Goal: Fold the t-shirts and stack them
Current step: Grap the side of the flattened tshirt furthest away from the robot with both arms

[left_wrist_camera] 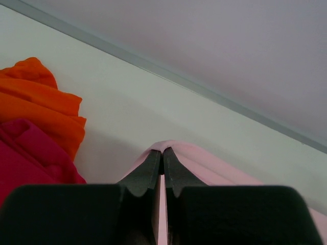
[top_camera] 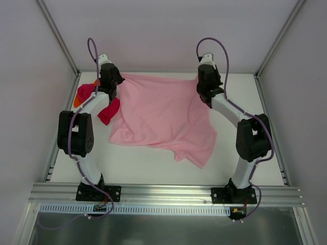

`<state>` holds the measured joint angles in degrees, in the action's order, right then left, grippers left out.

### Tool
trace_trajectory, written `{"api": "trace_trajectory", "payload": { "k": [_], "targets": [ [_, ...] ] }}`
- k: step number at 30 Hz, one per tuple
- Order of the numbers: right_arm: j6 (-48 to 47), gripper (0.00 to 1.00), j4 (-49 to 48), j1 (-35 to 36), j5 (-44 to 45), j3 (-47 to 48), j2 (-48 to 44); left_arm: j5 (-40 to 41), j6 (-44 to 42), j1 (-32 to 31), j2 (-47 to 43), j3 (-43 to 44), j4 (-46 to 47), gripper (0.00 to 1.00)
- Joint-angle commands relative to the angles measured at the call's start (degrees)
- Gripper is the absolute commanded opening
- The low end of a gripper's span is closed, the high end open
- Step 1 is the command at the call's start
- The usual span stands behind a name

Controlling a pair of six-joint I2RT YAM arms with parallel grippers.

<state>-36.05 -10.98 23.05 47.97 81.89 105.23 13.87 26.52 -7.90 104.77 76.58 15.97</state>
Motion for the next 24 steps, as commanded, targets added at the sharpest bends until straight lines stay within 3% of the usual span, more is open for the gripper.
{"api": "trace_trajectory", "payload": {
  "k": [1, 8, 12, 14, 20, 24],
  "targets": [
    [1.68, 0.01, -3.52, -1.08, 3.10, 2.49, -1.25, 0.28, 0.54, 0.61, -1.32, 1.12, 1.96, 0.00],
    [9.24, 0.01, 0.86, -0.11, -1.81, -1.73, -8.19, -2.09, 1.95, 0.52, -5.44, -5.81, 6.00, 0.00],
    [14.33, 0.01, 12.61, 1.21, -6.03, 1.16, -10.22, -5.08, 4.05, 0.26, -8.26, -9.50, 5.83, 0.00],
    [15.92, 0.01, 14.05, 2.52, -7.18, 1.00, -11.80, -5.25, 4.41, -0.80, -10.63, -11.89, 7.14, 0.00],
    [17.24, 0.01, 22.06, 6.30, -8.32, 1.96, -14.96, 1.51, 2.48, -5.72, -15.47, -17.07, 3.46, 0.00],
    [20.40, 0.01, 34.25, 7.18, -13.15, 5.29, -15.32, 3.17, 2.66, -7.74, -17.76, -18.48, -0.23, 0.00]
  ]
}}
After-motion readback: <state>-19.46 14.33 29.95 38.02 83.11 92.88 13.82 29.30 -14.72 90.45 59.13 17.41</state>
